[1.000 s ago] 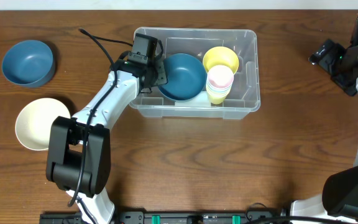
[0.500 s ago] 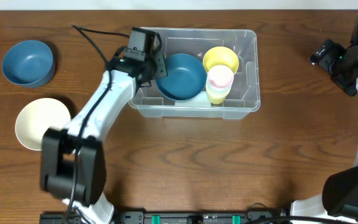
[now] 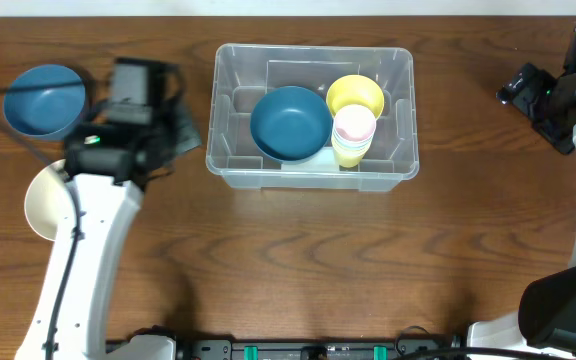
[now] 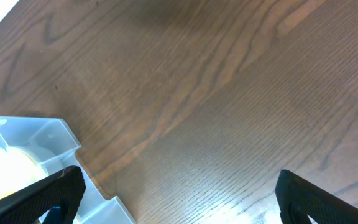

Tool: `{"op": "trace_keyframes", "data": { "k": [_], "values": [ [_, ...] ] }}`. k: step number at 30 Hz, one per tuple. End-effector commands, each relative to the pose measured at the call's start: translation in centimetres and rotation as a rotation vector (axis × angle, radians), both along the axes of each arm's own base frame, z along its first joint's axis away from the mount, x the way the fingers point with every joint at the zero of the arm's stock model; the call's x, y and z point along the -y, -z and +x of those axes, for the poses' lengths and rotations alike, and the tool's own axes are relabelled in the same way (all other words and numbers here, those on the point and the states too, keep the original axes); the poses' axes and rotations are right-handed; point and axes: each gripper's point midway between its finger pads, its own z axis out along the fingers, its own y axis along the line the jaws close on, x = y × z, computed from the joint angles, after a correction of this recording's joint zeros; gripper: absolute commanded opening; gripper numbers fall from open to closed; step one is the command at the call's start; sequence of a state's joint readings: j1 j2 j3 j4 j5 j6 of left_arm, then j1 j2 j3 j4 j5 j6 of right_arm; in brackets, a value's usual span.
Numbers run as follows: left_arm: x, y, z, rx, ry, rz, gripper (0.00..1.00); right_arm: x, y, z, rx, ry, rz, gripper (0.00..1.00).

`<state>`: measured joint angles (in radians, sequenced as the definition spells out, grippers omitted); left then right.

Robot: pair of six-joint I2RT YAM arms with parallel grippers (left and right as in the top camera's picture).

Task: Pack container
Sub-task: 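Move the left gripper out to the cream bowl on the table, then grasp the cream bowl's rim with the left gripper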

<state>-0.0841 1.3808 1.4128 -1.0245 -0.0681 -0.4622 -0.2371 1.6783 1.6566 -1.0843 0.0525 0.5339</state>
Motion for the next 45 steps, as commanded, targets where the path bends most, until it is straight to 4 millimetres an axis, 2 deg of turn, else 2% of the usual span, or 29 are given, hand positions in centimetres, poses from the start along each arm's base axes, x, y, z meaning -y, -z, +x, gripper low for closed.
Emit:
{"op": "trace_keyframes", "data": {
  "k": [1, 4, 8, 12, 22, 33, 34, 35, 36, 38, 43, 45],
  "values": [
    [-5.5, 0.9, -2.0, -0.085, -0.203, 0.081, 0.60, 0.0, -0.2, 0.2, 0.005, 0.007, 0.000, 0.99],
    [-8.5, 2.6, -3.3, -0.162, -0.301, 0.078, 0.63, 0.0, -0.2, 0.2, 0.006, 0.007, 0.000, 0.99],
    [-12.0, 4.7, -3.4, -0.223, -0.412, 0.065, 0.64, 0.0, -0.2, 0.2, 0.006, 0.007, 0.000, 0.99],
    [-13.7, 7.4, -2.7, -0.277, -0.479, 0.048, 0.64, 0.0, -0.2, 0.2, 0.006, 0.007, 0.000, 0.99],
    [-14.3, 14.2, -0.3, -0.402, -0.472, 0.031, 0.65, 0.0, -0.2, 0.2, 0.006, 0.007, 0.000, 0.99],
    [-14.4, 19.0, -0.3, -0.513, -0.466, 0.030, 0.64, 0.0, -0.2, 0.2, 0.006, 0.007, 0.000, 0.99],
    [-14.4, 19.2, -0.3, -0.518, -0.467, 0.029, 0.58, 0.0, -0.2, 0.2, 0.006, 0.007, 0.000, 0.99],
    [-14.4, 19.4, -0.4, -0.525, -0.466, 0.029, 0.50, 0.0, -0.2, 0.2, 0.006, 0.007, 0.000, 0.99],
    [-14.4, 19.6, -0.4, -0.530, -0.466, 0.029, 0.38, 0.0, -0.2, 0.2, 0.006, 0.007, 0.000, 0.99],
    [-14.4, 19.6, -0.4, -0.531, -0.466, 0.028, 0.24, 0.0, -0.2, 0.2, 0.006, 0.007, 0.000, 0.99],
    [-13.8, 19.7, -0.4, -0.534, -0.458, -0.005, 0.06, 0.0, -0.2, 0.2, 0.006, 0.007, 0.000, 0.99],
    [-13.2, 19.8, -0.3, -0.534, -0.449, -0.041, 0.06, 0.0, -0.2, 0.2, 0.006, 0.006, 0.000, 0.99]
  ]
}}
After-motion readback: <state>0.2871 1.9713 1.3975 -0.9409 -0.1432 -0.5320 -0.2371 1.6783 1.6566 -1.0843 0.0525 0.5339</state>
